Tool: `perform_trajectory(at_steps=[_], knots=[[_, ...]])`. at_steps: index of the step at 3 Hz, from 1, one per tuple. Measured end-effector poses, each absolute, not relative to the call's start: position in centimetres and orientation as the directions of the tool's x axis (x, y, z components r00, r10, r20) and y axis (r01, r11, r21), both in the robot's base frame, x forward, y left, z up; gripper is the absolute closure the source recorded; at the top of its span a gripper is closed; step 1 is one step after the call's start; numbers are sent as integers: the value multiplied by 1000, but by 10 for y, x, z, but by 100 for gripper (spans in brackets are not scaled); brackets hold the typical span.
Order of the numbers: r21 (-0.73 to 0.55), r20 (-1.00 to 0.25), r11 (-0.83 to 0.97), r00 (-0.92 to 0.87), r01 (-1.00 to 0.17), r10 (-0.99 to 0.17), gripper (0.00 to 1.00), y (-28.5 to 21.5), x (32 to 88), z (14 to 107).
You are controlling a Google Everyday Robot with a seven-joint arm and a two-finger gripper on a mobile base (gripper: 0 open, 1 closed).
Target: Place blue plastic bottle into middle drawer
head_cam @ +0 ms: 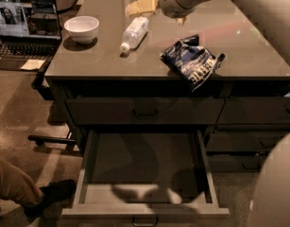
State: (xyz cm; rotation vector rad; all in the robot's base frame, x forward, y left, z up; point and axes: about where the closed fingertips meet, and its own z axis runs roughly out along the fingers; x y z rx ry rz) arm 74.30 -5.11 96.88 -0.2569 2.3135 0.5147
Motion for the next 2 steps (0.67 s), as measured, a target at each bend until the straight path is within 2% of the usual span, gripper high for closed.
perform_trajectory(at_steps=[2], knots=[[361, -732, 884, -678, -298, 70, 0, -30, 802, 948]])
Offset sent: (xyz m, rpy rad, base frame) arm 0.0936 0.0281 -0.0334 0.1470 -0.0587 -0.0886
